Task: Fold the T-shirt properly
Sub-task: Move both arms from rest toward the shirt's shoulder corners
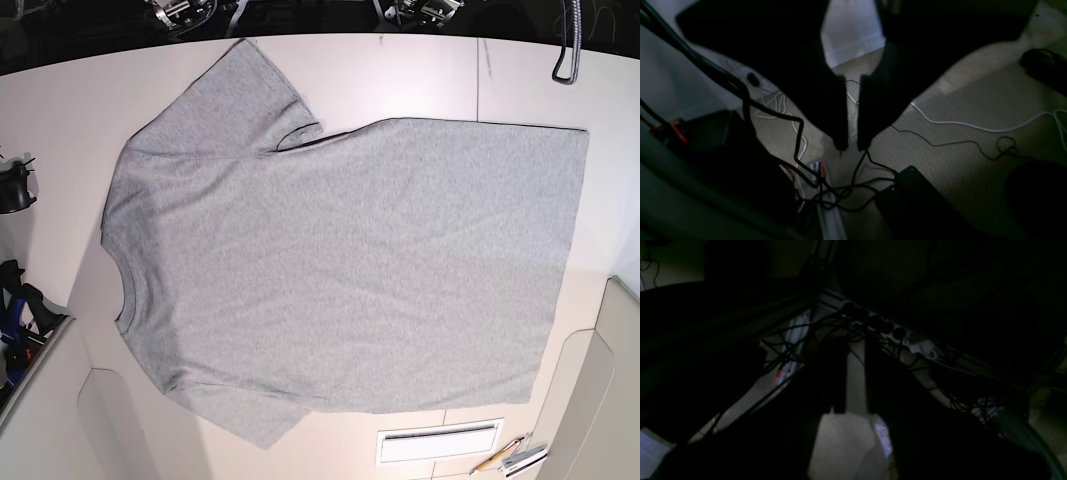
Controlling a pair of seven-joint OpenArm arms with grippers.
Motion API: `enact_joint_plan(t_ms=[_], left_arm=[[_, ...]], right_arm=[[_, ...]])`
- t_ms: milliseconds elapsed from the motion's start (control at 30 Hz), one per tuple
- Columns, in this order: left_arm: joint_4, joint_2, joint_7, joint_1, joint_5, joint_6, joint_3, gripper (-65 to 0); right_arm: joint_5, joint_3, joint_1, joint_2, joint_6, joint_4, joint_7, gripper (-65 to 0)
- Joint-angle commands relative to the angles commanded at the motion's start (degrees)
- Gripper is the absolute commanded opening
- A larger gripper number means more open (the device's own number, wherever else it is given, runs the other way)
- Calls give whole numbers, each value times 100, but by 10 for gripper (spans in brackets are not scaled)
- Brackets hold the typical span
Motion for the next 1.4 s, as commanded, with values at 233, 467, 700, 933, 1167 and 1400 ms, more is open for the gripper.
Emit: enact_joint_plan(t_ms=[233,467,700,933,1167,1400], left_arm=[[0,-107,0,127,-4,-385,0,-597],[323,-319,-2,544,-20,-382,0,-597],[953,-487,0,966,-142,-382,-7,-597],[1351,-485,334,1300,-256,-514,-743,-597],[2347,-787,564,2090,-413,-1095,-1829,-597],[3694,-1023,745,2979,-710,-1091,-2299,-597]], right_arm=[[0,0,-33,208,396,0,-13,-565],[0,0,-221,479,557,149,-13,-565],[-4,0,-826,693,557,1019,-15,-565],[9,0,-1370,874,560,1790,-81,-565],[455,0,-1790,1303,820,2312,-323,-565],[457,0,-2343,1731,1156,3045,-343,-565]])
